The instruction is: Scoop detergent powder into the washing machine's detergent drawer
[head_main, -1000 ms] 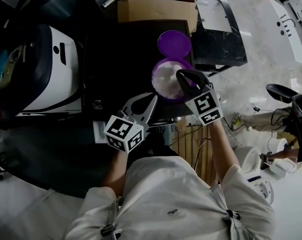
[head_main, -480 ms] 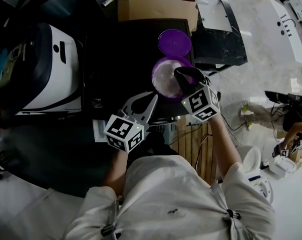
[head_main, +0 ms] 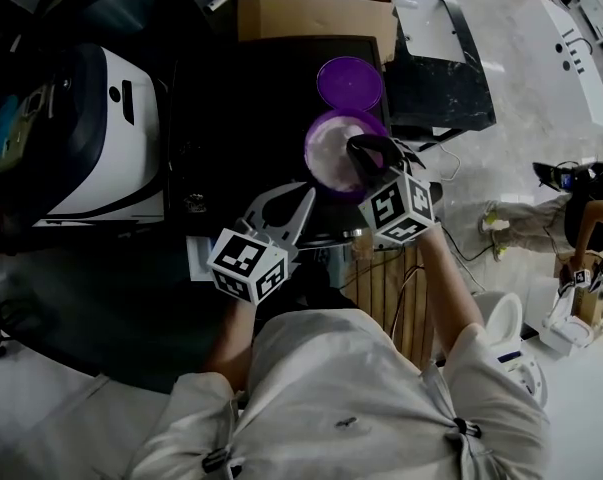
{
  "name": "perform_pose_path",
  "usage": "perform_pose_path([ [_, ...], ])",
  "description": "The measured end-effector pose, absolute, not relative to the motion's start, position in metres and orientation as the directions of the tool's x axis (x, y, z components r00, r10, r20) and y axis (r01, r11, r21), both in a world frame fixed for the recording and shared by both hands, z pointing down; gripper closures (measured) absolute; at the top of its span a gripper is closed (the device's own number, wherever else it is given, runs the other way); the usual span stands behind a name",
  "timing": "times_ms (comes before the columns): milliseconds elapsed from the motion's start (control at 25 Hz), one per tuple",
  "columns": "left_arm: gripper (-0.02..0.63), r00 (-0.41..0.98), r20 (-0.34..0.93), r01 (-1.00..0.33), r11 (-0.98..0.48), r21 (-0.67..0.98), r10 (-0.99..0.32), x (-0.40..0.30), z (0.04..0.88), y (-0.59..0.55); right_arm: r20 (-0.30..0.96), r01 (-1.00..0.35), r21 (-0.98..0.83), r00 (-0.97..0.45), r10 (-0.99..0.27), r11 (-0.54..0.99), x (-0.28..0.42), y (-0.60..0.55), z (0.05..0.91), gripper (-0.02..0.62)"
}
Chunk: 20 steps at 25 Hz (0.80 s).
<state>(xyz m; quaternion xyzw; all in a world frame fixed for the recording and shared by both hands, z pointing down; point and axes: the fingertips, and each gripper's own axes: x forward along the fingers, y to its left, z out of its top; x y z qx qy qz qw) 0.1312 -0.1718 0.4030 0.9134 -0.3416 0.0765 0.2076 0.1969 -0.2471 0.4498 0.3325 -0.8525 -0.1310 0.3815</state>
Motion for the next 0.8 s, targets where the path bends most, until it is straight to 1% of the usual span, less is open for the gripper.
perform_pose_path([
  [480,0.586,0.758,0.279,-0.652,-0.685,0.325,-0.589,0.134,0.402,-0.165,0.637,-0.348,0.505,-0.467,-0.613,0.79,0.19,-0.236,0.461,0.581],
  [800,0.586,0.755,0.272,-0.655,-0.684,0.32,-0.596,0.131,0.398,-0.161,0.683,-0.316,0.477,-0.453,-0.573,0.82,0.189,-0.23,0.466,0.581],
])
